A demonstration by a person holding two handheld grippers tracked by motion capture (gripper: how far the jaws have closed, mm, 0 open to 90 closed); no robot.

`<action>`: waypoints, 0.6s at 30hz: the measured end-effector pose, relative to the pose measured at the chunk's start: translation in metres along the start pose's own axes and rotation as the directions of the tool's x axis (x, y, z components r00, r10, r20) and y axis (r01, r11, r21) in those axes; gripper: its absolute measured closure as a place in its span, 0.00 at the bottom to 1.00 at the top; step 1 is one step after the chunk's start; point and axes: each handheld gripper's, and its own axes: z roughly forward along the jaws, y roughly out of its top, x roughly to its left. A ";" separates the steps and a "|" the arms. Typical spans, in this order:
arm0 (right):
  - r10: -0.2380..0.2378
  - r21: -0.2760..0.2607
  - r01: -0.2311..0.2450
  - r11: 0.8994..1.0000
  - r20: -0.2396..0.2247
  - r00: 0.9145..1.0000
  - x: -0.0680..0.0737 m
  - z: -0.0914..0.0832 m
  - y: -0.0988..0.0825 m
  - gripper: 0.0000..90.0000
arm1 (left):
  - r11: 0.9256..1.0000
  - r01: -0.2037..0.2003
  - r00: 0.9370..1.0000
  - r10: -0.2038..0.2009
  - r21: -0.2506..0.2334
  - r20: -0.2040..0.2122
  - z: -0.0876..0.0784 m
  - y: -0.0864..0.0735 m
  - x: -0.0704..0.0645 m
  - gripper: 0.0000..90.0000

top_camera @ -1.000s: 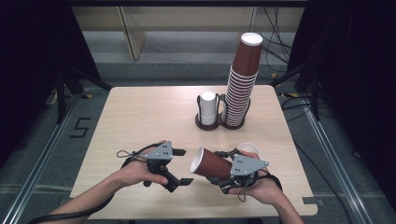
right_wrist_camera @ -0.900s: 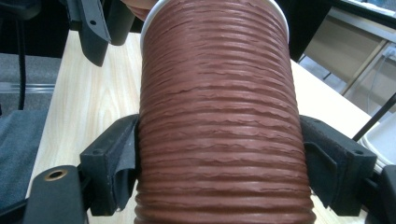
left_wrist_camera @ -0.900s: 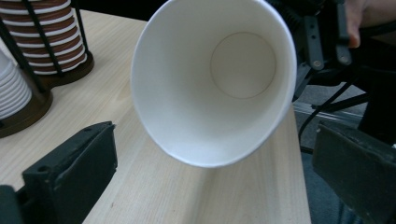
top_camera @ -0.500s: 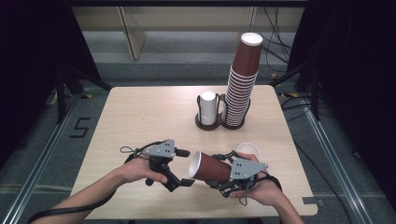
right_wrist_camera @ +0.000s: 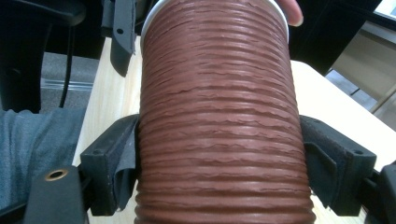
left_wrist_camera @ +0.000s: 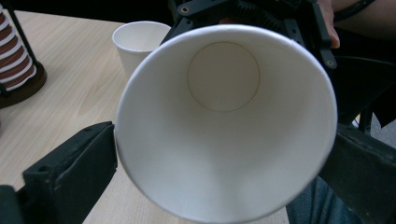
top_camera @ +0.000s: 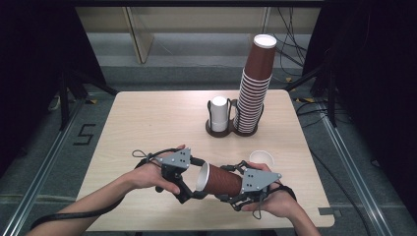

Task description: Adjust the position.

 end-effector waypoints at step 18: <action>0.004 -0.006 -0.004 1.000 -0.035 0.999 0.003 0.004 -0.001 0.22 | 0.998 -0.037 0.999 0.037 0.046 0.006 0.009 -0.002 -0.002 0.00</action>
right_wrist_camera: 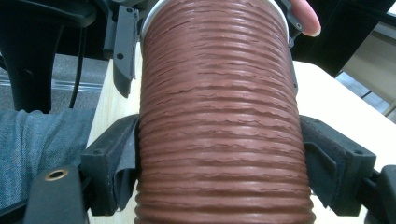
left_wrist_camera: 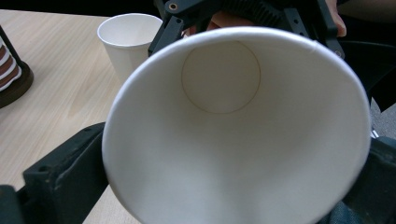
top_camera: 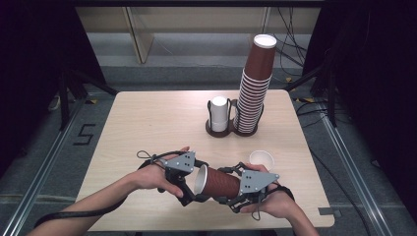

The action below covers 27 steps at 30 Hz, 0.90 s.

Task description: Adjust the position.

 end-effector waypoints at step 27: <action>0.049 -0.004 -0.049 0.999 -0.015 0.999 -0.001 0.005 0.000 0.22 | 0.991 -0.113 0.991 0.118 0.069 -0.067 -0.003 0.006 -0.006 0.11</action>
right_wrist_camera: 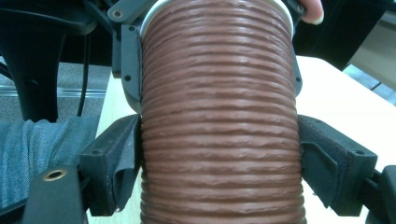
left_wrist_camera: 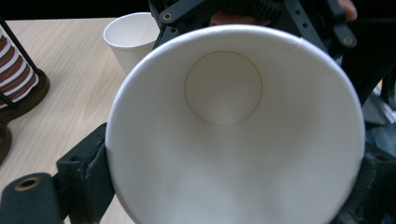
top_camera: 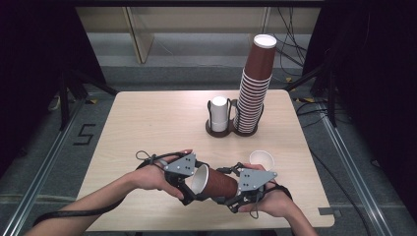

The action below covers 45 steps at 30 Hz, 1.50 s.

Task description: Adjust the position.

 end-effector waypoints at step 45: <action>0.096 0.065 -0.104 0.992 0.116 0.989 0.005 -0.013 -0.010 0.04 | 0.902 -0.174 0.978 0.205 0.395 -0.039 -0.010 0.026 0.022 0.14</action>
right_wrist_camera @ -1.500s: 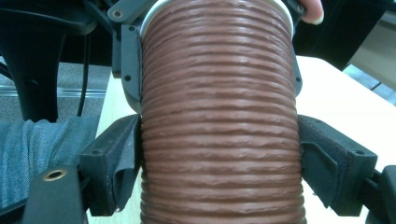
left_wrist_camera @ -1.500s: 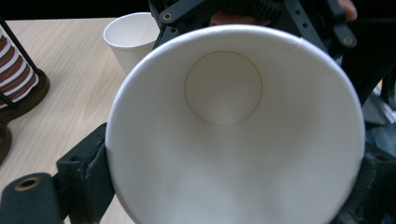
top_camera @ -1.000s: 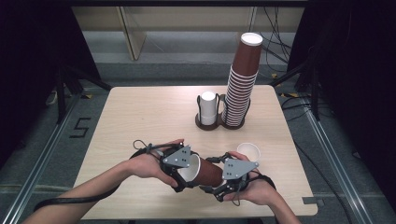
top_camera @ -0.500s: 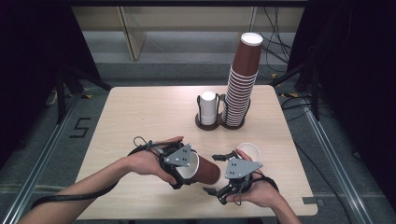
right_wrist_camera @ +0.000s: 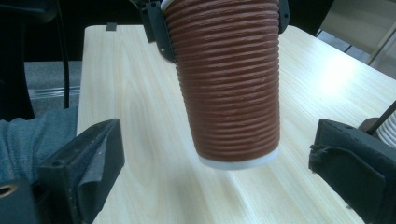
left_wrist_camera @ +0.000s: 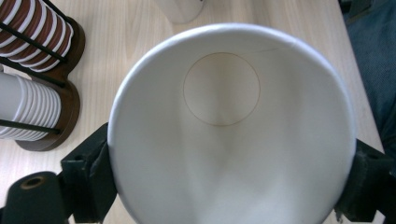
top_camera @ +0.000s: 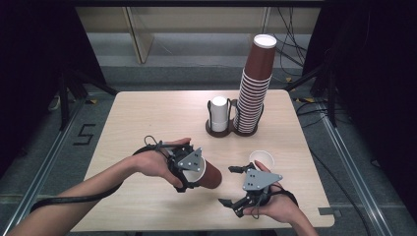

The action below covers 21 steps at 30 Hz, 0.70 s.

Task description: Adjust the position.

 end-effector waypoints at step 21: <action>-0.062 0.058 0.058 0.997 0.063 0.996 -0.001 0.039 0.016 0.09 | 0.972 -0.129 0.991 0.118 0.195 0.070 0.000 0.016 0.000 0.13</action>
